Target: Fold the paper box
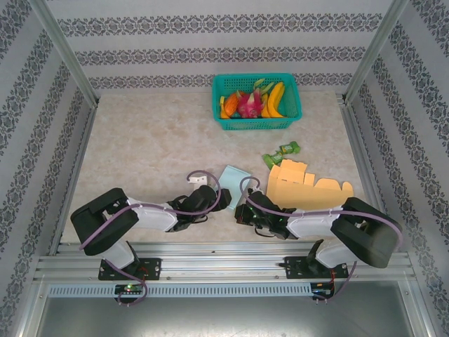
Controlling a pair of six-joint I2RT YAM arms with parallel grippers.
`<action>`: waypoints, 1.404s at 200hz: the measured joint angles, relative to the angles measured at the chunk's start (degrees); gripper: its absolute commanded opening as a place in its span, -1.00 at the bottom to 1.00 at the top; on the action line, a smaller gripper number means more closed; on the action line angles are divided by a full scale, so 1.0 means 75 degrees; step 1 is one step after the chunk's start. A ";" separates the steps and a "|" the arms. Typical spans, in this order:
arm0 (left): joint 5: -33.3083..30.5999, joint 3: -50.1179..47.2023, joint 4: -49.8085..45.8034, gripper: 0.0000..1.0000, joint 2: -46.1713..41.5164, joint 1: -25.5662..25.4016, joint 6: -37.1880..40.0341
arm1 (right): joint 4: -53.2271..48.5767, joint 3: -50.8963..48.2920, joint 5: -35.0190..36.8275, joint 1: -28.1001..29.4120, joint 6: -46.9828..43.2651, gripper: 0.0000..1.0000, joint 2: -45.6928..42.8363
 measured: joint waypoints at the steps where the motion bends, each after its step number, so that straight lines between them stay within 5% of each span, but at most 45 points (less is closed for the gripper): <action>1: -0.0020 0.0009 -0.0023 0.55 0.0000 0.0003 0.0012 | -0.0009 0.0017 0.0026 0.0012 0.0000 -1.00 0.0017; 49: 0.0367 0.0201 -0.1084 0.61 -0.0580 0.0871 0.0303 | 0.0111 0.0638 0.0332 0.0393 -0.0012 -1.00 0.0580; 75: 0.0586 0.0495 -0.1818 0.66 -0.1326 0.1454 0.0641 | -0.0096 0.1174 0.0332 0.0452 -0.0274 -0.83 0.0530; 147: 0.0746 0.0073 -0.3162 0.69 -0.3089 0.2547 0.1061 | -0.2760 0.1935 0.1352 0.0452 -0.1842 -0.01 -0.1067; 176: 0.0729 -0.0740 -0.3299 0.68 -0.4042 0.2498 0.0933 | -0.4103 0.2911 0.1574 0.0082 -0.2990 0.21 -0.1250; 206: 0.0679 -0.1472 -0.3197 0.68 -0.4511 0.2020 0.0516 | -0.4322 0.3707 0.0918 -0.1256 -0.4106 0.25 -0.0909; 281: 0.0539 -0.1518 -0.1810 0.63 -0.3395 0.1198 -0.0160 | -0.4538 0.5222 -0.1096 -0.2608 -0.5473 0.26 0.1667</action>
